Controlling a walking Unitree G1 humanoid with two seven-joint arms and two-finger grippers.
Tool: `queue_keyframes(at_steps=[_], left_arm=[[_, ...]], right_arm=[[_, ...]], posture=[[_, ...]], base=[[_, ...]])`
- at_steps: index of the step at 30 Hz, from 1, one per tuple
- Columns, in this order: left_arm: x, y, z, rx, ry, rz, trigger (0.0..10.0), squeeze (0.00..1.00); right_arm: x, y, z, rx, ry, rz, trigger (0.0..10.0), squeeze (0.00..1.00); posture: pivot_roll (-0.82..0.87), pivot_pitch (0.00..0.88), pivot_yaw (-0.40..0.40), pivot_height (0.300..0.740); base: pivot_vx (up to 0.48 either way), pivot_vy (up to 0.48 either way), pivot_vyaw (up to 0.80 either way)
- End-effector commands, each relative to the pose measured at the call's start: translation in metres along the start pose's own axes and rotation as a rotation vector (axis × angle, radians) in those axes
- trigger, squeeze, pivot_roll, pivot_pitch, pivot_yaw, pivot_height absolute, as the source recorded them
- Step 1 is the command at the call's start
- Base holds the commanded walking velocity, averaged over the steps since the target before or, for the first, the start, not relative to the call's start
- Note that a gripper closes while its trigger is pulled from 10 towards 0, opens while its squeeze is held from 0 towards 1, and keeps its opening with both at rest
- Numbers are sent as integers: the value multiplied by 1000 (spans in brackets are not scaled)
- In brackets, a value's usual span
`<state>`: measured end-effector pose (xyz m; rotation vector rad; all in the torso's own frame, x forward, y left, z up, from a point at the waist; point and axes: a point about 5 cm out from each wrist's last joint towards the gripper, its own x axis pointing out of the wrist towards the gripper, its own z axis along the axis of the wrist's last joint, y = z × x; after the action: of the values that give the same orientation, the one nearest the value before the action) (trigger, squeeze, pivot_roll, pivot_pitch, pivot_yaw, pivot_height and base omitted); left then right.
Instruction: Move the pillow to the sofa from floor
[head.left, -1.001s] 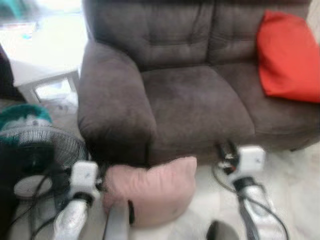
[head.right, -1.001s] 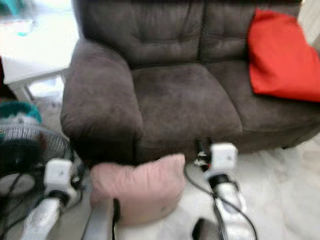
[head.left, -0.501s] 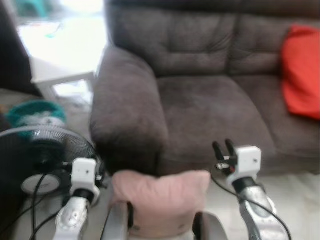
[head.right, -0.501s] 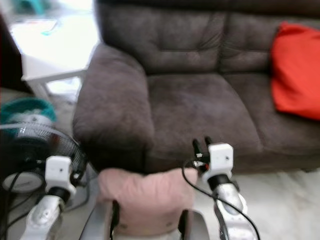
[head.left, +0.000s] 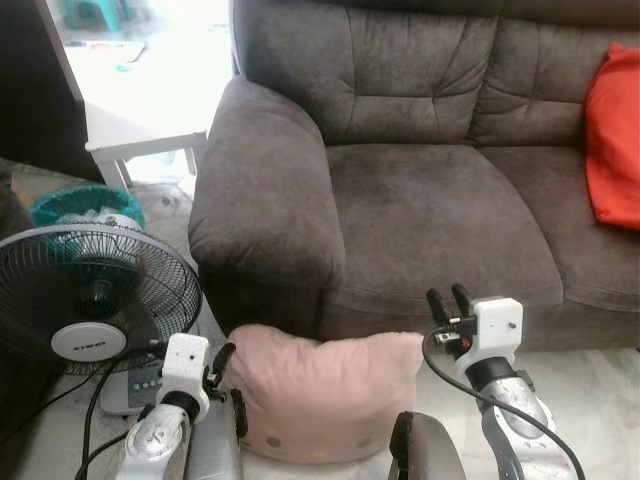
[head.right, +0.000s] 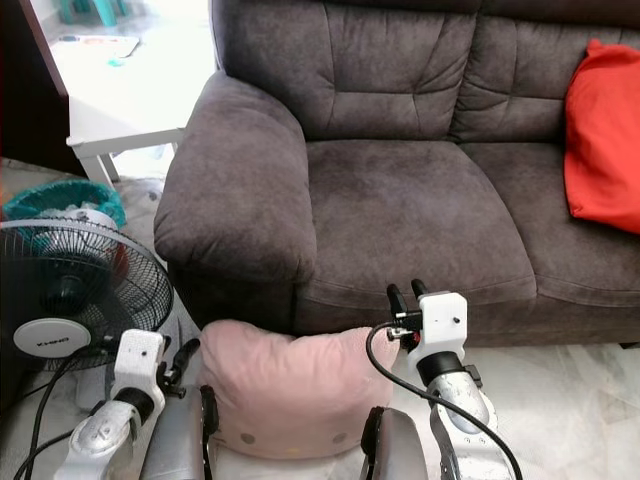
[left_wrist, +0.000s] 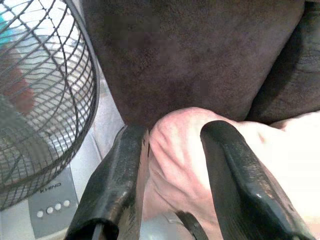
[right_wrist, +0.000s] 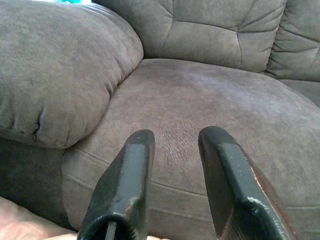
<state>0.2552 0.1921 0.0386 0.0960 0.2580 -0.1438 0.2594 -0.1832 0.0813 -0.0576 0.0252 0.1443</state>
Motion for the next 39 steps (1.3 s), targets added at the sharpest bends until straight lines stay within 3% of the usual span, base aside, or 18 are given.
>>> queue_keyframes(at_steps=[1,2,10,20,27,28,35,37,39], left_arm=[[2,0,-1,-21,10,-19,10000,890],[3,0,-1,-22,11,-25,10000,1000],[20,4,-1,-76,54,-109,10000,1000],[35,5,2,-69,84,-179,10000,1000],[50,6,2,-40,146,-145,10000,1000],[52,6,3,-33,149,-134,10000,0],[59,4,1,-26,178,-18,10000,0],[61,4,3,-86,143,53,10000,0],[61,4,3,-87,135,69,10000,0]], right_arm=[[0,-4,0,0,12,-9,10000,0],[0,-4,0,0,12,-10,10000,0],[2,-4,3,3,6,-12,10000,0],[3,-5,6,8,0,-12,10000,0],[4,-6,13,14,-15,-3,10000,0],[5,-6,14,14,-18,-2,10000,0],[11,-8,22,48,-58,-19,10000,0],[13,-8,27,52,-68,-19,10000,0],[13,-8,28,50,-71,-20,10000,0]], posture=[[158,52,-89,500],[158,52,-89,500],[146,58,-91,500],[138,86,-102,500],[120,117,-112,500],[117,123,-114,500],[115,146,-126,500],[110,153,-132,500],[109,154,-132,500]], base=[[0,0,0],[0,0,0],[0,0,0],[0,0,0],[0,0,0],[0,0,0],[0,0,0],[0,0,0],[0,0,0]])
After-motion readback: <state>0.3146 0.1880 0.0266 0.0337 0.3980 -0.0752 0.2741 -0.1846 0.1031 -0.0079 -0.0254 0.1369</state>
